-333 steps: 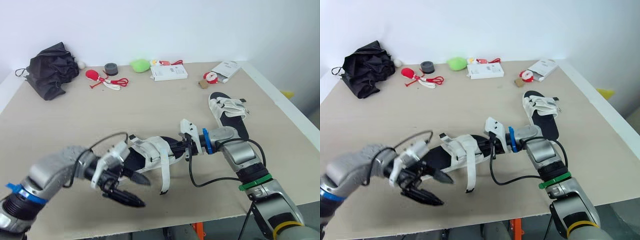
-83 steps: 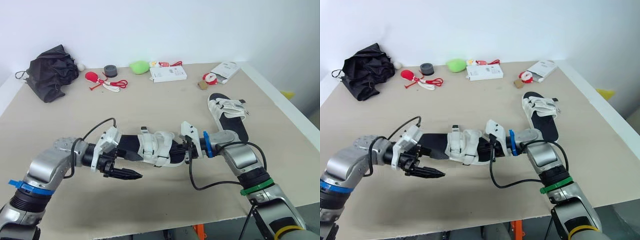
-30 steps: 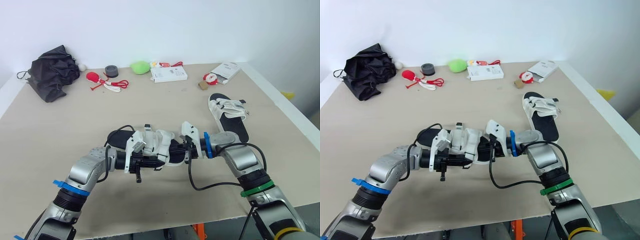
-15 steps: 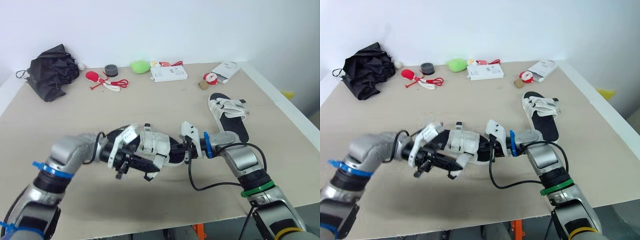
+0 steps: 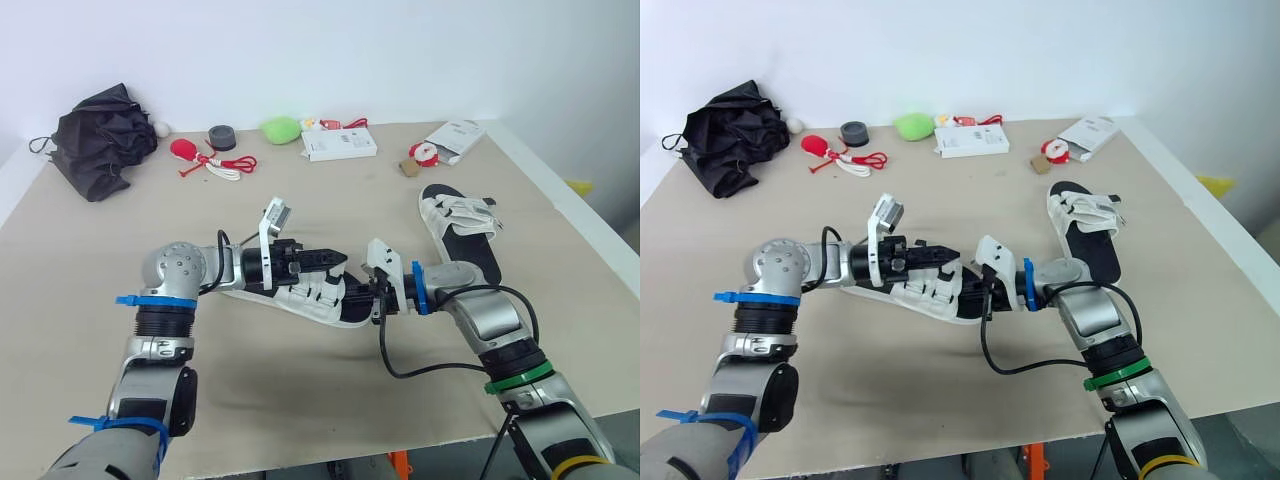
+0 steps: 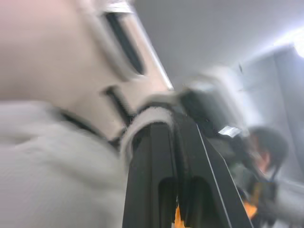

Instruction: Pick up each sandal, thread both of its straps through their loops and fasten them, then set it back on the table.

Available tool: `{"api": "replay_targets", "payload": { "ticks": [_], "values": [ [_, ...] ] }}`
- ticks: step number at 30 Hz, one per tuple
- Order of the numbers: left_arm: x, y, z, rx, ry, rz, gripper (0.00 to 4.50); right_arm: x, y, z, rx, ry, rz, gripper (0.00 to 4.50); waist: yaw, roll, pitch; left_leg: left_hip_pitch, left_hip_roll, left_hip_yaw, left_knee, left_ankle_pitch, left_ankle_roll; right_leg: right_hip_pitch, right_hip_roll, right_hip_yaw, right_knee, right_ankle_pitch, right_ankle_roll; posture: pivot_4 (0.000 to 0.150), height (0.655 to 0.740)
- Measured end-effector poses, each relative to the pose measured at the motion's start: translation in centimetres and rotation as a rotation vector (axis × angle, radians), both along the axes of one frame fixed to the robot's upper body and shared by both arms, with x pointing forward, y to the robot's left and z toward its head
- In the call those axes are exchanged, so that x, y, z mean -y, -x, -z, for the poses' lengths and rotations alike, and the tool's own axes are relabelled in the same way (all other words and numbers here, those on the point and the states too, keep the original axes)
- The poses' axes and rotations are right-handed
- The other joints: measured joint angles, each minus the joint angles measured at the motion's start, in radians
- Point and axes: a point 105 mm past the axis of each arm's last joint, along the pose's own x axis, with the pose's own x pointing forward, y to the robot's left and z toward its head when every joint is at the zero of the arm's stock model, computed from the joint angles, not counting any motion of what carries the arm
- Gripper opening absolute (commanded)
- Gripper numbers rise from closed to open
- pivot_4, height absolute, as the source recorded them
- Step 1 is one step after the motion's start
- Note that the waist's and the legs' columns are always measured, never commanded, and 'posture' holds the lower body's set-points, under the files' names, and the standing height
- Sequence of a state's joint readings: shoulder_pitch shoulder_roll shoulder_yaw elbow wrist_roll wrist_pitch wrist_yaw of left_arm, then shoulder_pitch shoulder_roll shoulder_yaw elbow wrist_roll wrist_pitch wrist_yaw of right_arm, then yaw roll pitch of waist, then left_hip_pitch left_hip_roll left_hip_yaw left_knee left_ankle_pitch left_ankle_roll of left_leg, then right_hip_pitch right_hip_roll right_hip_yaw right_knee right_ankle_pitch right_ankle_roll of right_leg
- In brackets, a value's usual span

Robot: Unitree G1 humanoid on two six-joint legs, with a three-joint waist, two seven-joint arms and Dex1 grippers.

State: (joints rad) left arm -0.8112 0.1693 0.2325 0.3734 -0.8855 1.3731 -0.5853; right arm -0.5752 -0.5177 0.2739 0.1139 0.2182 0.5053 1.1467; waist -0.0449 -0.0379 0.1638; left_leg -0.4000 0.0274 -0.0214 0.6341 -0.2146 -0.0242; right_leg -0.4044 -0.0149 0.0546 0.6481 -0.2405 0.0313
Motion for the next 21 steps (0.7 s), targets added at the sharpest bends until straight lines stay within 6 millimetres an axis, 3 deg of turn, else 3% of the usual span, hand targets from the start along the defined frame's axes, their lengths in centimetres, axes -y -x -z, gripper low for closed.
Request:
{"api": "replay_targets", "payload": {
  "ticks": [4, 6, 7, 8, 10, 12, 14, 16, 21],
  "values": [
    [0.1, 0.0, 0.6, -0.042, -0.031, -0.010, 0.07, 0.2, 0.0, 0.2, -0.002, 0.007, 0.012, 0.00, -0.001, 0.000, -0.001, 0.007, -0.001, 0.000, 0.000, 0.000, -0.001, 0.007, -0.001, 0.001, 0.000, 0.001, 0.001, 0.150, 0.7400],
    [0.2, 0.1, 0.8, -0.055, -0.034, -0.004, 0.82, 0.2, 0.0, 0.2, -0.002, 0.008, 0.013, 0.00, -0.001, 0.000, -0.001, 0.007, -0.001, 0.000, 0.000, 0.000, -0.001, 0.008, -0.001, 0.000, -0.001, 0.000, 0.001, 0.150, 0.7400],
    [0.2, 0.2, 0.8, -0.059, -0.033, -0.004, 0.86, 0.2, 0.0, 0.2, -0.001, 0.008, 0.012, 0.00, -0.001, 0.000, -0.002, 0.007, -0.001, 0.000, 0.000, 0.000, -0.001, 0.008, -0.001, 0.000, -0.001, 0.000, 0.001, 0.150, 0.7400],
    [0.3, 0.2, 0.8, -0.059, -0.030, -0.006, 1.51, 0.2, 0.0, 0.2, -0.001, 0.009, 0.012, 0.00, -0.001, 0.000, -0.002, 0.007, -0.001, 0.000, 0.000, 0.000, -0.001, 0.008, -0.001, 0.000, -0.001, 0.000, 0.001, 0.150, 0.7400],
    [0.4, 0.1, 0.7, -0.054, -0.020, -0.013, 1.86, 0.3, 0.0, 0.2, -0.001, 0.011, 0.014, 0.00, 0.000, 0.000, -0.002, 0.008, -0.001, 0.000, 0.000, 0.000, -0.002, 0.008, -0.001, 0.000, -0.001, 0.000, 0.001, 0.150, 0.7400],
    [0.4, -0.3, 0.7, -0.052, -0.022, -0.036, 2.91, 0.3, -0.1, 0.2, 0.000, 0.011, 0.017, 0.00, 0.001, 0.000, -0.002, 0.009, -0.002, 0.000, 0.000, 0.000, -0.002, 0.010, -0.002, 0.000, -0.001, 0.000, 0.001, 0.150, 0.7400],
    [0.5, -0.4, 0.7, -0.051, -0.025, -0.044, 3.34, 0.3, -0.1, 0.2, 0.000, 0.012, 0.019, 0.00, 0.001, 0.000, -0.002, 0.010, -0.003, 0.000, 0.000, 0.000, -0.002, 0.011, -0.003, 0.000, -0.001, 0.000, 0.002, 0.150, 0.7400],
    [0.5, -1.9, 1.5, -0.064, -0.070, -0.129, 3.34, 0.4, -0.1, 0.3, -0.001, 0.014, 0.021, 0.00, 0.001, -0.001, -0.003, 0.012, -0.004, 0.000, 0.000, 0.000, -0.002, 0.014, -0.004, 0.000, -0.002, -0.001, 0.003, 0.150, 0.7400],
    [0.7, -3.0, 1.7, -0.097, -0.088, -0.185, 3.34, 0.4, -0.3, 0.4, -0.006, 0.016, 0.030, 0.00, 0.001, 0.000, -0.005, 0.014, -0.005, -0.001, 0.000, 0.000, -0.002, 0.016, -0.004, -0.001, -0.002, 0.000, 0.004, 0.150, 0.7400]
  ]
}}
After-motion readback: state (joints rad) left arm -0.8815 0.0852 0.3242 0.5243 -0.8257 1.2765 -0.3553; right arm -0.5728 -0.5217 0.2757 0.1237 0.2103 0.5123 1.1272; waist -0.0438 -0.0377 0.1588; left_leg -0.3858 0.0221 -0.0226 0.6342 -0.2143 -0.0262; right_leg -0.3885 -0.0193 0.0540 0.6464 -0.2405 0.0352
